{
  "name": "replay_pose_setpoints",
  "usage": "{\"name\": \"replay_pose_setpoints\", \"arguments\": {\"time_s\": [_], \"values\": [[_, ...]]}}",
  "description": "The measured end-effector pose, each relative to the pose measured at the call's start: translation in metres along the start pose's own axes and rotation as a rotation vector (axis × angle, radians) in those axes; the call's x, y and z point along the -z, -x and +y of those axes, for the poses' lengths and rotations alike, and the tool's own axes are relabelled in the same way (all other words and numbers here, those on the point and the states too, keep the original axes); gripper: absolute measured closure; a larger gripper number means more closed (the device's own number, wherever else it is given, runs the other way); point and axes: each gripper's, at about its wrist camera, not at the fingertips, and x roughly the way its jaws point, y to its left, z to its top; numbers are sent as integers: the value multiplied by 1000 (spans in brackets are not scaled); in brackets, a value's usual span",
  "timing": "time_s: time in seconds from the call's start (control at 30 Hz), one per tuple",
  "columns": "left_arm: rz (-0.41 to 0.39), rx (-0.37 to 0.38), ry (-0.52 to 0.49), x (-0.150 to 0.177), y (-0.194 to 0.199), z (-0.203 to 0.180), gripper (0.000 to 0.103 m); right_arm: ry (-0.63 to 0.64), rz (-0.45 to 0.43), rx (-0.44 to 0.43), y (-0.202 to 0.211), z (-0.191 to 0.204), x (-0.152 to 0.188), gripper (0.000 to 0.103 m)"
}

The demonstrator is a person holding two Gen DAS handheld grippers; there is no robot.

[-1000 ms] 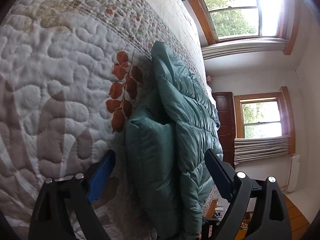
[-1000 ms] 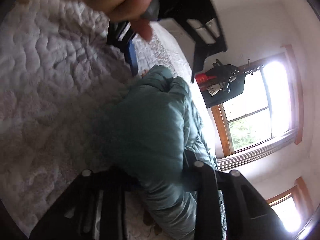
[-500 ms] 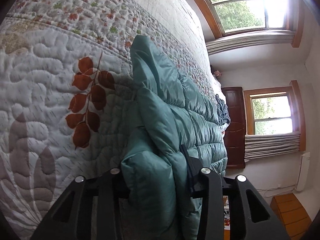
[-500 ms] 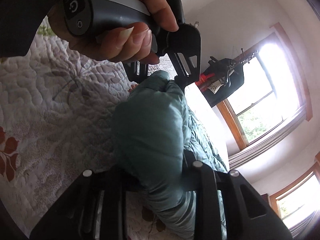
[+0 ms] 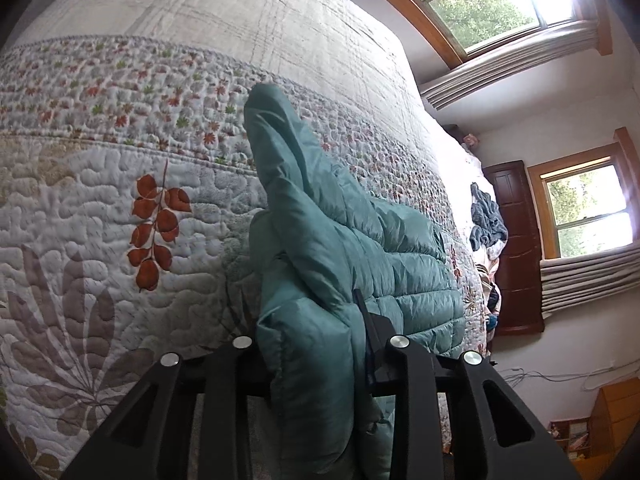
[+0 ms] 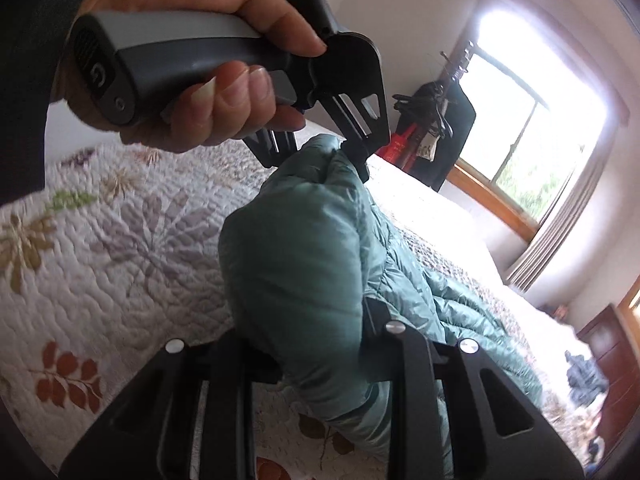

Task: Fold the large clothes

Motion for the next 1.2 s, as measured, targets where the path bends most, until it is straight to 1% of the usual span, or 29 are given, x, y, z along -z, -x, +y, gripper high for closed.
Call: {"name": "replay_pose_setpoints", "arguments": {"time_s": [0.03,0.1,0.2,0.3,0.43,0.63,0.7,0.8,0.97,1.1,1.2], "values": [[-1,-22,-14,-2,1,-12,73,-46,-4,-19,1,-12,-4,79],[-2,-58,-34,-4,0,-35,73,-128,-17,-53,7,-27,-2,79],[-4,-112,-66,-4,1,-69,73,-302,-23,-149,15,-61,4,79],[-7,-164,-97,-6,-2,-105,73,-413,-36,-199,22,-86,8,79],[-9,-211,-125,1,-6,-133,73,-569,-58,-290,29,-123,20,79],[-4,-270,-185,5,-28,-188,73,-786,-87,-389,38,-172,50,80],[1,-288,-211,9,-39,-206,73,-839,-97,-402,40,-184,59,80],[12,-313,-250,14,-58,-232,73,-905,-116,-401,48,-203,77,80],[43,-359,-324,27,-102,-276,73,-1015,-129,-409,53,-230,109,80],[85,-381,-370,35,-143,-302,73,-1098,-120,-403,54,-246,139,80],[112,-390,-396,41,-171,-313,73,-1140,-106,-401,53,-253,152,80]]}}
